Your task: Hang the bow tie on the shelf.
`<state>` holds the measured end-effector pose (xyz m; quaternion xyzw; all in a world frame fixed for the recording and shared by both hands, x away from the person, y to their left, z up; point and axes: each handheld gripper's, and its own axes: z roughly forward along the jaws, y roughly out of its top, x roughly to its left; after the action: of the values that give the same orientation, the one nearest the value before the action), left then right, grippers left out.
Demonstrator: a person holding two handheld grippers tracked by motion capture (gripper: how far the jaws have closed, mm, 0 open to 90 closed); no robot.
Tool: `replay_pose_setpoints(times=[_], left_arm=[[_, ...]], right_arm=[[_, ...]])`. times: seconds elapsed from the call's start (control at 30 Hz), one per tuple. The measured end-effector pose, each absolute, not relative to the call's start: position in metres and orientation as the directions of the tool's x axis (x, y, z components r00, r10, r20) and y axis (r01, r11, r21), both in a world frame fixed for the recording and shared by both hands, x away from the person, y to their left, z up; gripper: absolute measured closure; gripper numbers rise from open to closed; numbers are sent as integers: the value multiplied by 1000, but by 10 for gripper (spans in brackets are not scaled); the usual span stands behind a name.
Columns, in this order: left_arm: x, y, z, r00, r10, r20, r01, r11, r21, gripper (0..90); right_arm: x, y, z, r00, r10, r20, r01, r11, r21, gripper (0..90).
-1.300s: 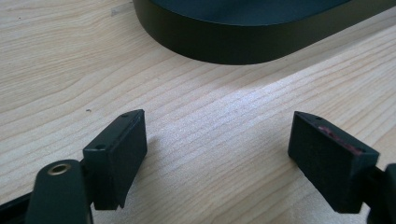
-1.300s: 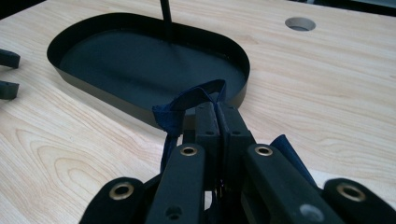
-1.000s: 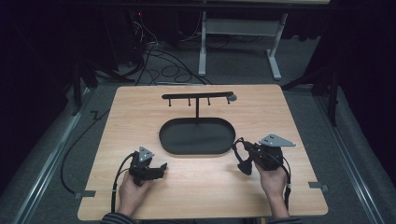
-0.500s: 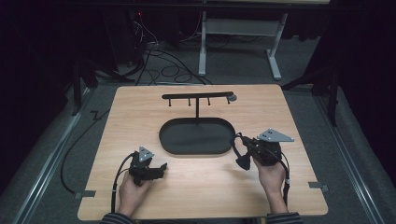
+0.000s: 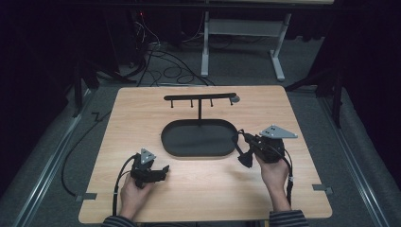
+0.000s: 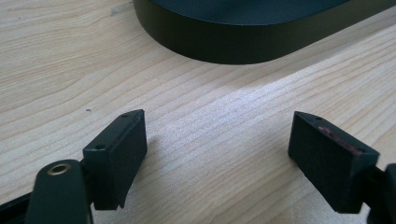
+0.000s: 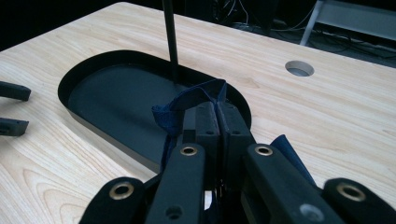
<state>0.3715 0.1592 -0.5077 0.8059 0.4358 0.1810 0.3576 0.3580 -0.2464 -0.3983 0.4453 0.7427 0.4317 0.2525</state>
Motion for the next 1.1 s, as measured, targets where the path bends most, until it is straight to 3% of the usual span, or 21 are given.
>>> replay_pose_setpoints(times=[1.1], left_arm=[[371,159,-508,555,832,-19,573,-366,733,200]], right_arm=[[378,-235,-372,-499,866,17,393,208,896,895]])
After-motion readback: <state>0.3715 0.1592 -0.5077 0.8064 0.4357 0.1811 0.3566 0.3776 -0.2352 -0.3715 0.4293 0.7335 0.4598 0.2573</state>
